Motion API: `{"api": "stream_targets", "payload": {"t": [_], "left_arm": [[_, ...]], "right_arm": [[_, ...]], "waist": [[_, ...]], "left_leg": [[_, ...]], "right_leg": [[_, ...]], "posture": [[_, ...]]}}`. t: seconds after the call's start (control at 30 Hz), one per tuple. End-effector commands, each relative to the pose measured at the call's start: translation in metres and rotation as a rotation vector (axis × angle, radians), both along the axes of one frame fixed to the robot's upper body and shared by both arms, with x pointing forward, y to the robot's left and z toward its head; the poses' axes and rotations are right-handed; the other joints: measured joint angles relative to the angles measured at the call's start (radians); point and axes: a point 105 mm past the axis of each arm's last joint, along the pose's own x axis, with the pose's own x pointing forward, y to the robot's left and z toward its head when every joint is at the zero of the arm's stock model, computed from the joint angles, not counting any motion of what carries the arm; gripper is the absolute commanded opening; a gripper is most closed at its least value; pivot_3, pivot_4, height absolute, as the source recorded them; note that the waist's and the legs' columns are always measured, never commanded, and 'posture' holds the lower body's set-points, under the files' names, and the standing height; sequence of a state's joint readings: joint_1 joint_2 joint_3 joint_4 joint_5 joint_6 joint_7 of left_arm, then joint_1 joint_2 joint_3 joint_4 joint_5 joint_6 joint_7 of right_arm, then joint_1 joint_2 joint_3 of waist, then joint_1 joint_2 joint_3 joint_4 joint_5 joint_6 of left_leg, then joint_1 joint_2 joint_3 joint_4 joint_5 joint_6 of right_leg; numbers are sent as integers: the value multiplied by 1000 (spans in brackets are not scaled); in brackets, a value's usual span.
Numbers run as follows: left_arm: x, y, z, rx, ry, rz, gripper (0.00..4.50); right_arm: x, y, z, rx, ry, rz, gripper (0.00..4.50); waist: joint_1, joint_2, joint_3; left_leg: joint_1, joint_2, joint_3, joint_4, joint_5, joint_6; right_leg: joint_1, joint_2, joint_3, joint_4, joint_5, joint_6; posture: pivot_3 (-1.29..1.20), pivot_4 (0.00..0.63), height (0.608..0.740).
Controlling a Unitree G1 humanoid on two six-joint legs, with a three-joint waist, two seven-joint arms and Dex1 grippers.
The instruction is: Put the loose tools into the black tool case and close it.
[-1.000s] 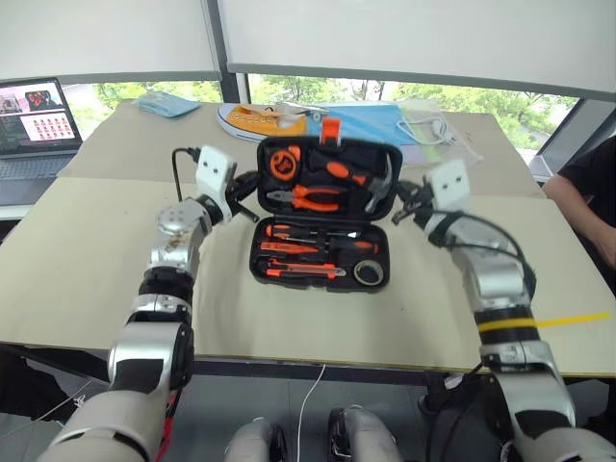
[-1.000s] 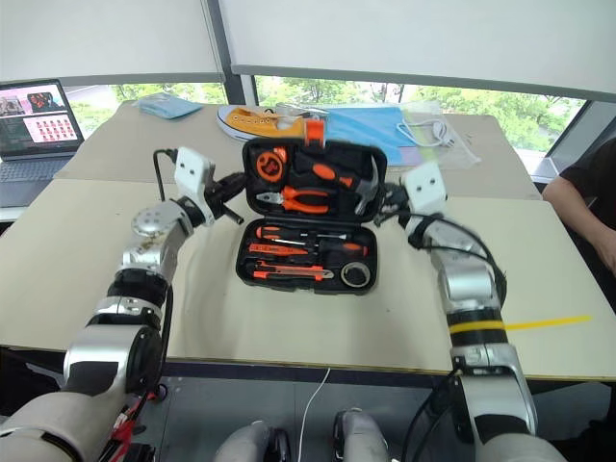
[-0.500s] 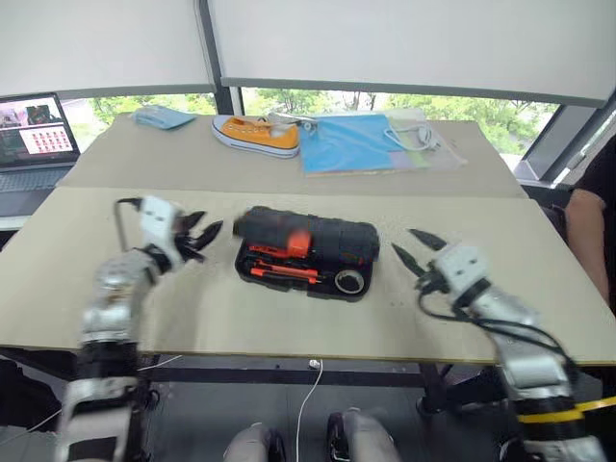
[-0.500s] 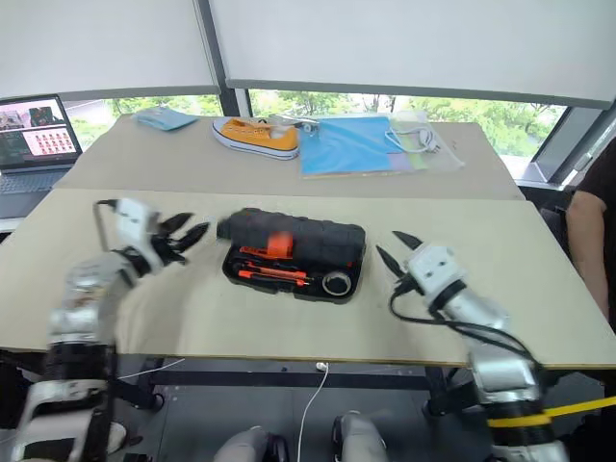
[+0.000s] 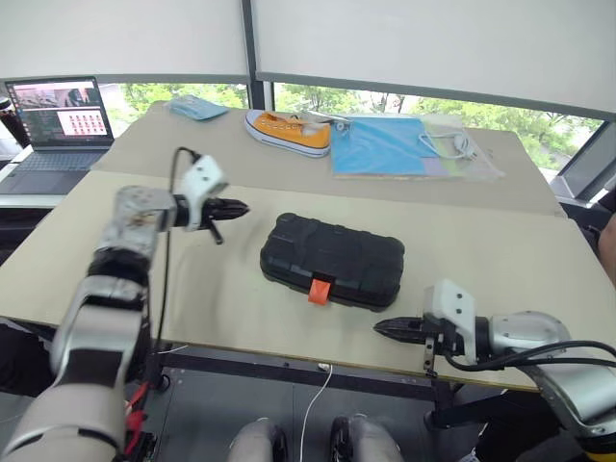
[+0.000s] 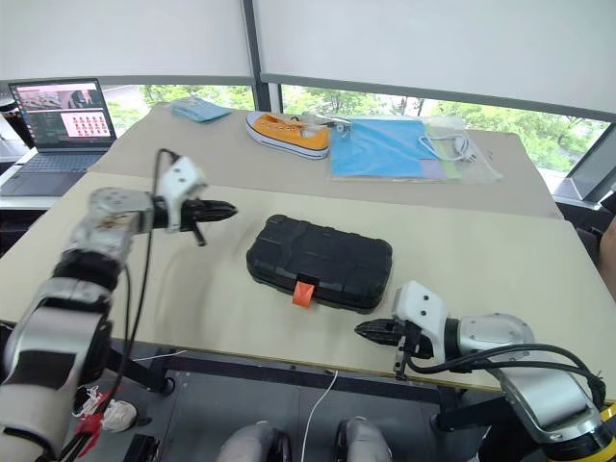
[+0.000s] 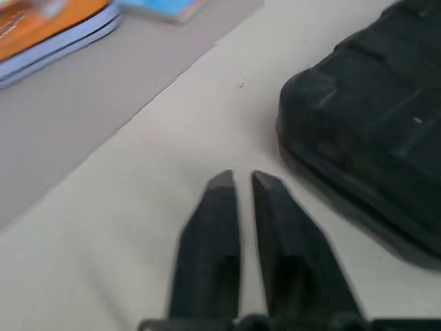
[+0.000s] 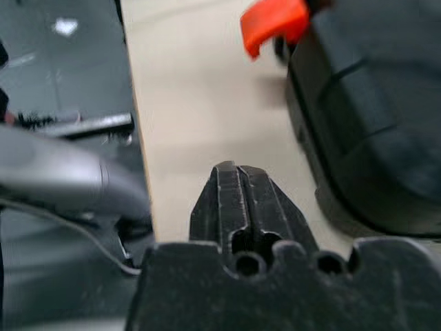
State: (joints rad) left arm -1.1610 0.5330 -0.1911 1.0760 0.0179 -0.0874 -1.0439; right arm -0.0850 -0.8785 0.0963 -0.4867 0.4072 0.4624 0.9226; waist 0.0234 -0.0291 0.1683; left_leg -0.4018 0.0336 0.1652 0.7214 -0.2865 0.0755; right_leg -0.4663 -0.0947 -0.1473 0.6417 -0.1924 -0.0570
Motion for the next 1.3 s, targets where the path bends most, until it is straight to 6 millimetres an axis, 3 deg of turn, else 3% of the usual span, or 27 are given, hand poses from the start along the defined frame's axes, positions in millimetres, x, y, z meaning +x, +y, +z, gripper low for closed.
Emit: {"api": "stream_targets", "payload": {"t": [0.03,0.33,0.57,0.73,0.97,1.1,1.2,1.3], "left_arm": [[11,-13,6,99,-98,8,93],[20,-41,-7,231,-172,5,93],[-15,-66,-12,142,-12,-338,93],[-42,-50,-18,142,129,-531,93],[-20,-30,4,118,53,-323,93],[7,-36,18,76,-98,-103,93],[17,-48,14,56,-138,-18,93],[16,-63,-5,87,-119,-30,93]], "right_arm": [[-1,7,3,-30,-43,44,0],[7,22,8,-1,-72,42,0],[43,-18,12,-87,-193,-185,0],[38,-40,14,-106,-178,-210,0],[18,-44,12,-102,-105,-152,0],[9,-38,8,-99,-74,-107,0],[9,-34,8,-91,-82,-101,0],[13,-32,10,-83,-105,-115,0]], "waist": [[-11,0,0],[-13,-2,1],[-1,-1,1],[3,-1,1],[-12,-1,1],[-12,-2,1],[-12,-2,1],[-11,-2,1]], "left_leg": [[-1,-1,0,0,0,0],[-1,0,-1,1,0,0],[-4,-1,-2,10,-4,6],[-9,-2,0,14,-5,8],[-7,-1,0,15,-5,9],[-6,-1,-1,15,-6,10],[-5,-1,-1,15,-7,12],[-5,-2,0,16,-7,12]], "right_leg": [[0,0,-1,0,1,-1],[-1,-3,-2,-1,-3,9],[-1,-15,-4,5,-3,11],[-1,-16,-6,5,-4,14],[0,-16,-5,5,-4,15],[1,-16,-4,6,-4,16],[2,-17,-4,6,-3,17],[3,-17,-4,5,-3,17]], "posture": [[0,150,718],[0,150,718],[0,150,718],[0,150,718],[0,150,718],[0,150,718],[0,150,718],[0,150,718]]}}
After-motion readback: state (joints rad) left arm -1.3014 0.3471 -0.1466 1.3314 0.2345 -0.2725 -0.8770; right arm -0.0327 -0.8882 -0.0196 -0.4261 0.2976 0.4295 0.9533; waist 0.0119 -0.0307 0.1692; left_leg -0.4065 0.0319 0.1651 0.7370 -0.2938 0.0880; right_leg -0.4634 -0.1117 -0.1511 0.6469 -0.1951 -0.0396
